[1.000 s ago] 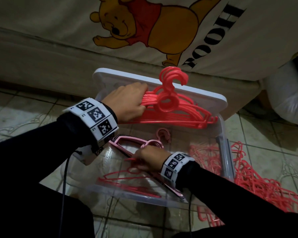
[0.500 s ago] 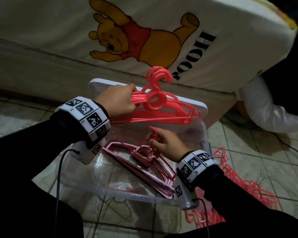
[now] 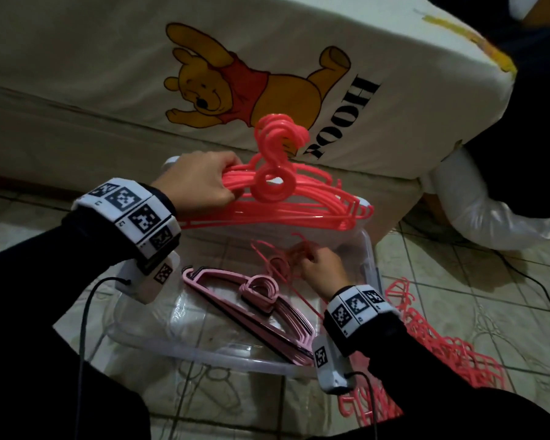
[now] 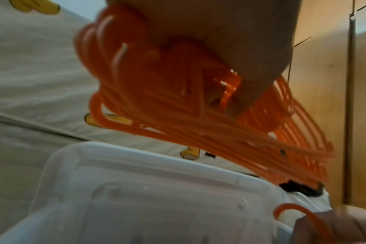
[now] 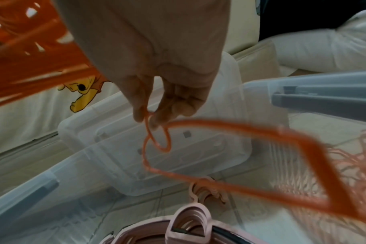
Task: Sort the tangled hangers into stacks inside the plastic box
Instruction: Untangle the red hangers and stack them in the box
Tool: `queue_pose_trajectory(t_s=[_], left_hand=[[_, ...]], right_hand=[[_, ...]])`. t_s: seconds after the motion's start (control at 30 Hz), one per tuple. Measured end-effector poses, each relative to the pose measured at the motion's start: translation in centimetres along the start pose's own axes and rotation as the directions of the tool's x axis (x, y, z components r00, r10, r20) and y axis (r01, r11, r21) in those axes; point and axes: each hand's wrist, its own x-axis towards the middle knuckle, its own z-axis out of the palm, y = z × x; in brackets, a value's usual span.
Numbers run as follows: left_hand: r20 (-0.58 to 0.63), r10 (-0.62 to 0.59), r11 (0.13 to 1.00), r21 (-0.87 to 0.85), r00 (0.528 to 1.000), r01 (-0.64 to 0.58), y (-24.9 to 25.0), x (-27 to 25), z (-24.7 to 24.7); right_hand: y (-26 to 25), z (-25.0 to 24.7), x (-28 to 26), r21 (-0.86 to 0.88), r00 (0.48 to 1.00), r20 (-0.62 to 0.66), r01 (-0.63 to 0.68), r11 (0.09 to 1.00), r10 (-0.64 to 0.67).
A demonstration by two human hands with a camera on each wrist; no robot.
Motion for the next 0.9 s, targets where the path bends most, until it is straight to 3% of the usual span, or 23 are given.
queue_pose_trajectory(t_s=[0.1, 0.17, 0.3, 0.37, 0.63, 0.8, 0.9], left_hand=[[-0.035, -0.018, 0.999, -0.03, 0.999, 0.017, -0.2, 0.1, -0.5], [-0.048, -0.037, 0.999, -0.022, 0.998, 0.036, -0.4, 0.3, -0.5], [-0.031, -0.069, 0.998, 0.005, 0.997, 0.069, -0.8, 0.6, -0.3], [-0.022, -0.07, 0.997, 0.012, 0.997, 0.07, -1.0, 0.7, -0.1], [-0.002, -0.086, 0.996, 0.025, 0.996, 0.086, -1.5, 1.0, 0.4], [-0.032, -0.096, 0.995, -0.031, 0.995, 0.095, -1.5, 1.2, 0.3], [-0.063, -0.117, 0.993, -0.042, 0.991, 0.114, -1.3, 1.2, 0.3]], right_hand=[[-0.2, 0.2, 0.3, 0.035, 0.999, -0.026, -0.024, 0.999, 0.025], [-0.5, 0.6, 0.3, 0.097, 0.998, 0.032, -0.058, 0.994, 0.055], [-1.1, 1.4, 0.1, 0.47, 0.971, 0.229, -0.167, 0.867, 0.063], [-1.7, 1.3, -0.2, 0.529, 0.971, 0.24, -0.128, 0.839, -0.002], [-3.8, -0.8, -0.9, 0.29, 0.986, 0.001, 0.159, 0.944, -0.167], [-4.0, -0.8, -1.1, 0.315, 0.993, -0.047, 0.116, 0.942, -0.106], [-4.4, -1.3, -1.2, 0.243, 0.988, -0.046, 0.153, 0.958, -0.146]])
